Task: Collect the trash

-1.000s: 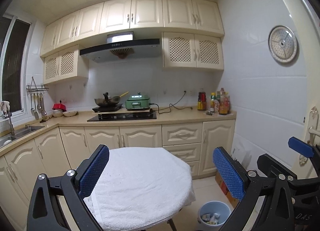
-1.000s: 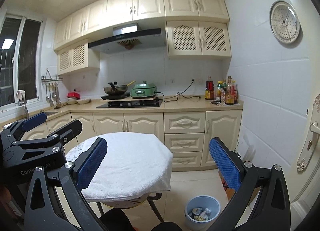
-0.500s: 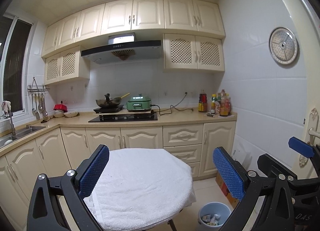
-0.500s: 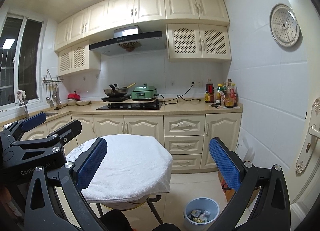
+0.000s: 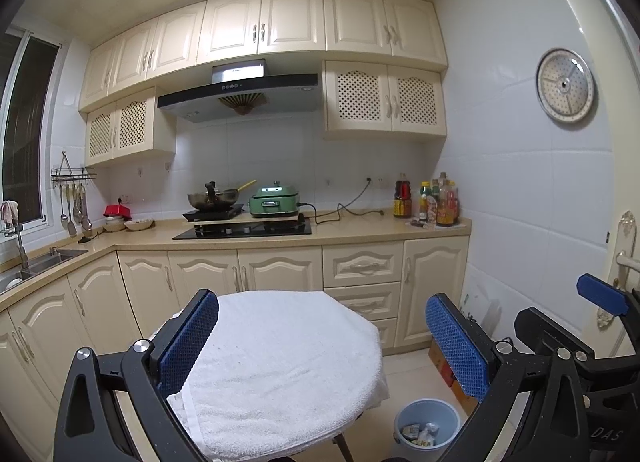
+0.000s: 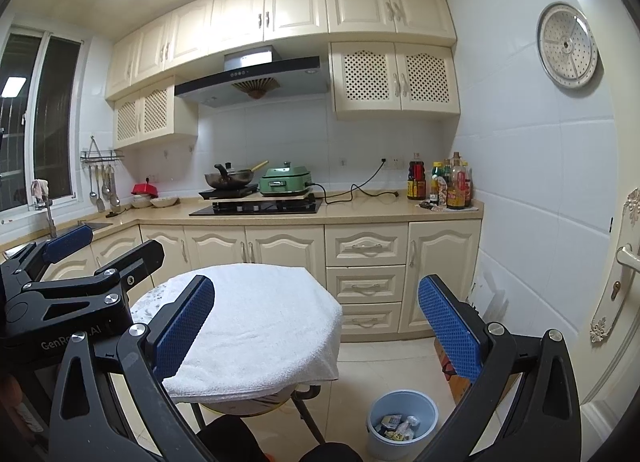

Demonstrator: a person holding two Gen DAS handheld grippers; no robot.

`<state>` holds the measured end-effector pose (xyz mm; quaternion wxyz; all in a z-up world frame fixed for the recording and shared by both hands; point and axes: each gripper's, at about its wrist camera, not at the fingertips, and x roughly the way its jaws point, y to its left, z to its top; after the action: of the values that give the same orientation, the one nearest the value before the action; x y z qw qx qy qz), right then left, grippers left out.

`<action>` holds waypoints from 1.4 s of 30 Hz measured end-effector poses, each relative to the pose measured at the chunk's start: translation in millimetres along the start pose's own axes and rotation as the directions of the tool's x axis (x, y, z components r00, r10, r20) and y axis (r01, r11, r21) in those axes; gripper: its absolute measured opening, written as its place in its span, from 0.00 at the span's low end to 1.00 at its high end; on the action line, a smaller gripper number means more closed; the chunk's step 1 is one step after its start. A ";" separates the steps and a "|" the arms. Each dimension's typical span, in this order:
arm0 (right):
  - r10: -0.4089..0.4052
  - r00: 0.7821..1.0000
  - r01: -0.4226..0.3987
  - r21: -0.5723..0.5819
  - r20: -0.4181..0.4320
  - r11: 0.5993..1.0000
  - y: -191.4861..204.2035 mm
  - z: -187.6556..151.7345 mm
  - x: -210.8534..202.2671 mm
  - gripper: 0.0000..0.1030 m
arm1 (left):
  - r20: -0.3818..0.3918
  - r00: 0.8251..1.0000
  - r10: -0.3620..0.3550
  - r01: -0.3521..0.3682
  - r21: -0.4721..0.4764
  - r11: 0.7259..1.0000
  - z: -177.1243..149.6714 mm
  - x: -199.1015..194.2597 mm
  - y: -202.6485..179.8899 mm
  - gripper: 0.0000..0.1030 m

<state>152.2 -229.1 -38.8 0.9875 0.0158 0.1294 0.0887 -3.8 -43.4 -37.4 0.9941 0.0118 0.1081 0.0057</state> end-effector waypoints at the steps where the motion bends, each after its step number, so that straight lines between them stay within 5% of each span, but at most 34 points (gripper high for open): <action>1: -0.001 1.000 0.001 0.001 0.000 1.000 -0.4 0.1 0.4 1.00 | 0.000 1.000 0.002 -0.002 0.002 1.000 0.5 0.9 0.9 0.99; 42: -0.008 1.000 0.008 0.004 -0.016 1.000 -1.7 -5.4 4.1 1.00 | -0.007 1.000 0.028 -0.028 0.008 1.000 -15.0 17.9 10.7 0.99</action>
<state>155.0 -230.0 -45.1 0.9867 0.0164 0.1377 0.0848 10.4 -32.0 -55.7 0.9934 0.0170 0.1117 0.0191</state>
